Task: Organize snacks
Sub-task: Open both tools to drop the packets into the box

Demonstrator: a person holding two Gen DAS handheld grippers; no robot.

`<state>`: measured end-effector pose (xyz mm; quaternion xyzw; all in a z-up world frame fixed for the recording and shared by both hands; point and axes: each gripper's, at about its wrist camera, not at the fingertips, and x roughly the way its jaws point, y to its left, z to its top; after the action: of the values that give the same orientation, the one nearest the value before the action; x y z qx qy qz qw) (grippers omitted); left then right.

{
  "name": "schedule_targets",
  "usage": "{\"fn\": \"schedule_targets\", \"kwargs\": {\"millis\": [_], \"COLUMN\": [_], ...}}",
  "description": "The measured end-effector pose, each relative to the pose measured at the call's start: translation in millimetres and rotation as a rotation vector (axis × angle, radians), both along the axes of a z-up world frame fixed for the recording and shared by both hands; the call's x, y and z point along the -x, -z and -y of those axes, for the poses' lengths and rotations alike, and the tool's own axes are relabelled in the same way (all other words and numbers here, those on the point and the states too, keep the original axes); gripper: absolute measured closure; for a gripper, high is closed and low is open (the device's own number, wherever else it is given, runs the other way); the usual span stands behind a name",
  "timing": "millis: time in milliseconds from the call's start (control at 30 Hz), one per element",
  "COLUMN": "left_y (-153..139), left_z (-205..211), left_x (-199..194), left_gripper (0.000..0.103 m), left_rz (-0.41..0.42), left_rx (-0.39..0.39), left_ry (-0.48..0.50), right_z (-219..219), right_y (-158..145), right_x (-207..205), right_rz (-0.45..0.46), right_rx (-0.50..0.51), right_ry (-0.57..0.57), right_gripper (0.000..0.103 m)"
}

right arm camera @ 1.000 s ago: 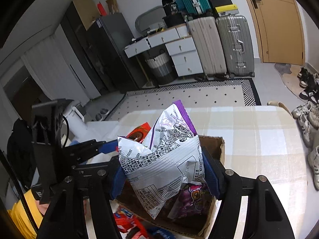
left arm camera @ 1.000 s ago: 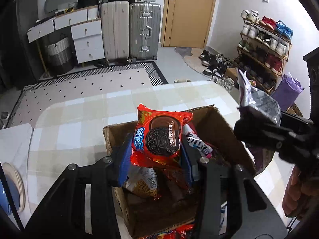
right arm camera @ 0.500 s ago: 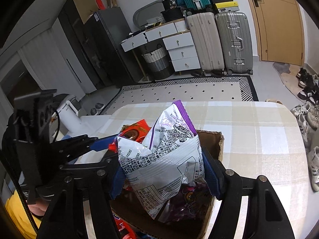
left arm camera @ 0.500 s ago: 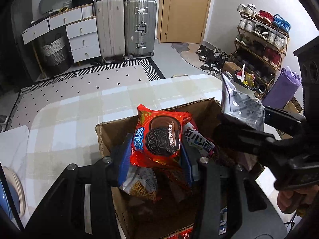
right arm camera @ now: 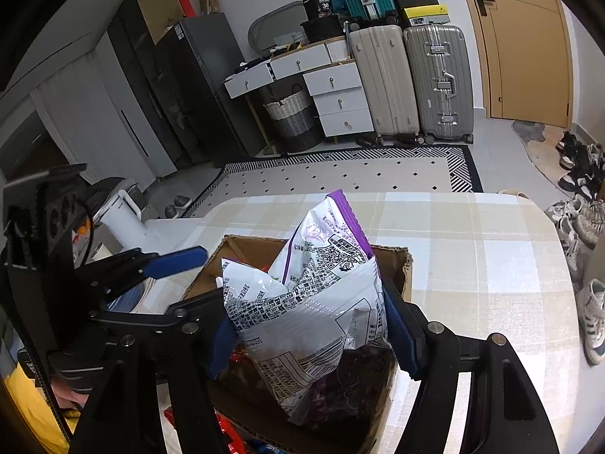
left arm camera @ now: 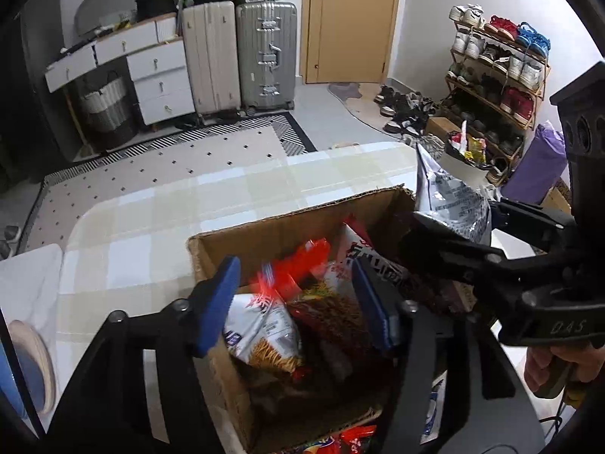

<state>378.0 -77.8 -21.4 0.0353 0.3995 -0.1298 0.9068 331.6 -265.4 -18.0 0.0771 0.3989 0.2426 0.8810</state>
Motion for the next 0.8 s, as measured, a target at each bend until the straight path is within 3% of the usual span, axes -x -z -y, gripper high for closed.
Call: {"fn": "schedule_targets", "kwargs": {"millis": [333,533,800], "left_y": [-15.3,-22.3,-33.4], "left_z": [-20.9,-29.2,-43.1], "left_x": [21.8,27.2,41.3], "left_gripper": [0.039,0.037,0.036], "left_rz": [0.019,0.009,0.009], "left_rx": [0.020,0.001,0.017], "left_ry": [-0.023,-0.048,-0.072], "right_z": [-13.8,-10.5,-10.4], "right_y": [1.6,-3.2,-5.8], "right_x": [-0.1,2.4,10.8], "right_rz": [-0.004,0.008,0.001], "right_rx": [0.067,0.076,0.095], "right_ry": [-0.034,-0.020,-0.023], "right_gripper": [0.033,0.024,0.020]}}
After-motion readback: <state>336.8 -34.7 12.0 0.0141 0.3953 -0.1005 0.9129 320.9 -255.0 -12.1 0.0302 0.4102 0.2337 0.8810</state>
